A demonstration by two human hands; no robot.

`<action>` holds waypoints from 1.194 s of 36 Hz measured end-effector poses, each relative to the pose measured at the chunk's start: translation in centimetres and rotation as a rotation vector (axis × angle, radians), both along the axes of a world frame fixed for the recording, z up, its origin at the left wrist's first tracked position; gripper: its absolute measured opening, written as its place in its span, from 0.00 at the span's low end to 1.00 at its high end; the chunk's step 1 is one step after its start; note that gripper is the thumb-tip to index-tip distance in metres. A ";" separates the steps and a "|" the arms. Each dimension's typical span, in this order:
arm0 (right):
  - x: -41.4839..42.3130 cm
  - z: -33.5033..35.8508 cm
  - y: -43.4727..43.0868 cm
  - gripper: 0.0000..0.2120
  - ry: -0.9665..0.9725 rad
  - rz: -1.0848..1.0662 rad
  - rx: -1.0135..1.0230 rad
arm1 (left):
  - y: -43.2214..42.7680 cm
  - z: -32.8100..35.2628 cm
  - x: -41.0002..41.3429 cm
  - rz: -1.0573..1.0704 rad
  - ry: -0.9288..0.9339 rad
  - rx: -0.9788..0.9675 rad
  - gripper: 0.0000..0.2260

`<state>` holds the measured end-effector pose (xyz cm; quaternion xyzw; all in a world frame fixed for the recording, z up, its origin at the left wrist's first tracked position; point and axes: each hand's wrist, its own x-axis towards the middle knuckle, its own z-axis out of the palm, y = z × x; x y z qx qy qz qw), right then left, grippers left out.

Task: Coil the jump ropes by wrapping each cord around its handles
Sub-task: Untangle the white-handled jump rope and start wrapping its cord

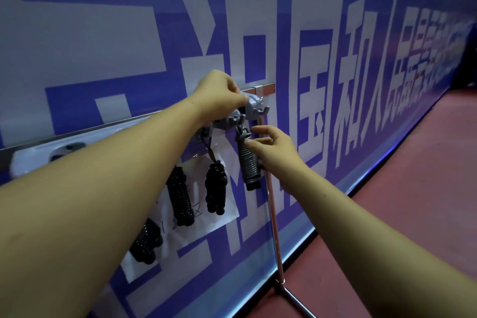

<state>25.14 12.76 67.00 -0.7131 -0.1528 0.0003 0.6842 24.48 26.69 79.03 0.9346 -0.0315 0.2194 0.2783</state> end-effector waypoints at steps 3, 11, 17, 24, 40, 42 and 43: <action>-1.2 0.1 -2.3 0.16 0.037 -0.046 -0.046 | -1.1 -0.3 -1.7 -0.109 -0.013 -0.146 0.09; -8.0 -2.4 -13.6 0.04 0.162 -0.130 -0.185 | -9.6 -5.1 -7.0 -0.326 0.095 -0.274 0.10; -15.0 -11.5 -25.5 0.05 0.362 -0.246 -0.379 | -20.8 -17.7 -9.0 -0.459 0.384 -0.219 0.13; -22.6 -27.3 -39.5 0.04 0.655 -0.486 -0.329 | -36.0 -36.6 -12.0 -0.638 0.724 -0.174 0.07; -36.3 -65.6 -47.0 0.08 1.297 -0.584 -0.342 | -47.4 -77.4 -23.2 -0.582 1.425 0.148 0.12; -37.1 -68.6 -46.7 0.09 1.309 -0.561 -0.386 | -47.4 -80.4 -24.5 -0.510 1.434 0.216 0.15; -37.4 -69.6 -46.5 0.09 1.301 -0.549 -0.413 | -47.3 -81.7 -25.2 -0.473 1.431 0.235 0.17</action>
